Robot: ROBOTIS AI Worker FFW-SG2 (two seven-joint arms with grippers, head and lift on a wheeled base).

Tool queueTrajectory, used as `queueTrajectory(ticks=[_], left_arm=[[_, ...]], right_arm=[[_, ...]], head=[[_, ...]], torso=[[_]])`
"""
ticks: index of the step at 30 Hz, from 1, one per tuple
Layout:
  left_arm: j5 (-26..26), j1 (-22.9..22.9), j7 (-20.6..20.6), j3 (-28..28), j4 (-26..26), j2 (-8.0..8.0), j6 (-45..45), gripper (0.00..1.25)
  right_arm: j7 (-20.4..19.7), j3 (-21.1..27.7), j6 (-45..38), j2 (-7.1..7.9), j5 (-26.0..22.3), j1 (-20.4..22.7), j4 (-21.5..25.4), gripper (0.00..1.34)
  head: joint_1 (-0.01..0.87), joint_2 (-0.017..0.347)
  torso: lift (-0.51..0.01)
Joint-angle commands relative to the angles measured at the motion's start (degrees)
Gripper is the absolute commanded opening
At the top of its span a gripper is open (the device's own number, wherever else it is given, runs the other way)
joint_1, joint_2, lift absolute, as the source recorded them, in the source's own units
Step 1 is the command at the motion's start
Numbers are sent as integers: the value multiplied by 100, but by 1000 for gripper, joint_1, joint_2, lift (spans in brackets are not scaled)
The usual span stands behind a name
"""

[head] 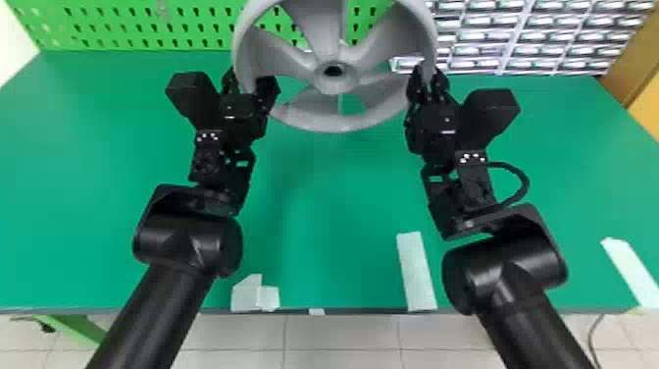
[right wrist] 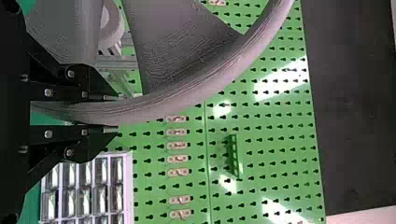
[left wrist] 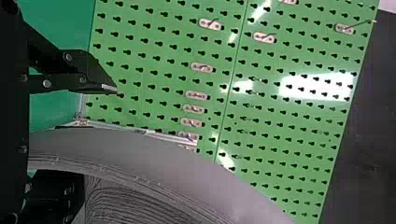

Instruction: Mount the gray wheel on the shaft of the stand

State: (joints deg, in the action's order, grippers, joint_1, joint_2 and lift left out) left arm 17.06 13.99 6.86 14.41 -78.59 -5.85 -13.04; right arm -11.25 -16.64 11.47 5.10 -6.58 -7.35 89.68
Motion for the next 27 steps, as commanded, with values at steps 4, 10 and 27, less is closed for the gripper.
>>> queueTrajectory(ticks=[4,10,27], left_arm=[[-1,16,8,-8,72,5,4,411],[17,16,8,-26,107,5,39,411],[-27,87,8,-70,257,23,74,411]], right_arm=[[0,3,-75,-9,8,-30,-21,166],[0,3,-137,-9,16,-39,-38,166],[0,-6,-260,-26,25,-109,-179,166]], head=[[865,52],[865,52],[865,52]], torso=[[-101],[-101],[-101]])
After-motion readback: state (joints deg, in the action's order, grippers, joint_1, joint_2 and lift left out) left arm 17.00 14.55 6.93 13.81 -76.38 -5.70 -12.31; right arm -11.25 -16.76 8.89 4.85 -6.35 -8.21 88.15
